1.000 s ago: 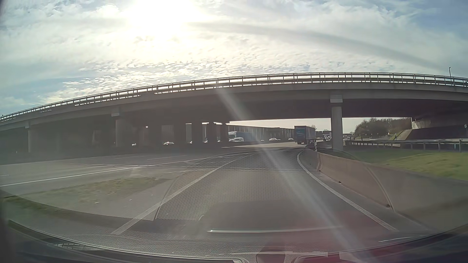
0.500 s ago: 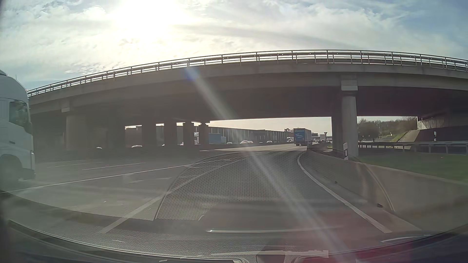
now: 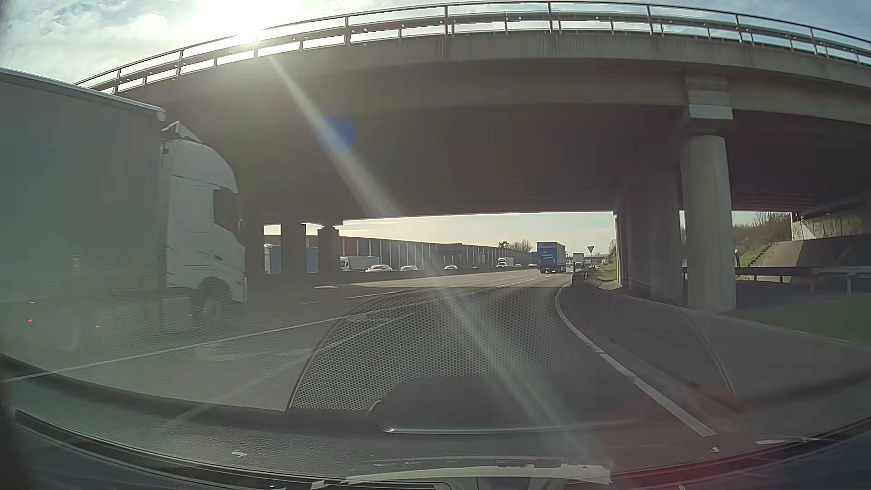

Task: Follow the waypoints while adhering to traffic rules and regulations

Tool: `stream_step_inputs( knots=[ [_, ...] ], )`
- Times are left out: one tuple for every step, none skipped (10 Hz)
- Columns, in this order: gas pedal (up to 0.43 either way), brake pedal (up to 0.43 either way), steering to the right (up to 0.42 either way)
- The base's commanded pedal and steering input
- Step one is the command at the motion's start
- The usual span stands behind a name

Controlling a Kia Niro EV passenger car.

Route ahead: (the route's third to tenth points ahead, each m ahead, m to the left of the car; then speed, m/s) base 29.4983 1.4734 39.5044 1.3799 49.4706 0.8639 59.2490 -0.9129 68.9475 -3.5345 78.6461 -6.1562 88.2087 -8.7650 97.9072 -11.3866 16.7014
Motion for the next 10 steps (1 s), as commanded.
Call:
stream_step_inputs(
  knots=[
    [0.177, 0.0, 0.037],
    [0.177, 0.0, 0.039],
    [0.177, 0.0, 0.042],
    [0.177, 0.0, 0.042],
    [0.177, 0.0, 0.042],
    [0.177, 0.0, 0.043],
    [0.177, 0.0, 0.042],
    [0.177, 0.0, 0.041],
    [0.177, 0.0, 0.04],
    [0.189, 0.0, 0.039]
  ],
)
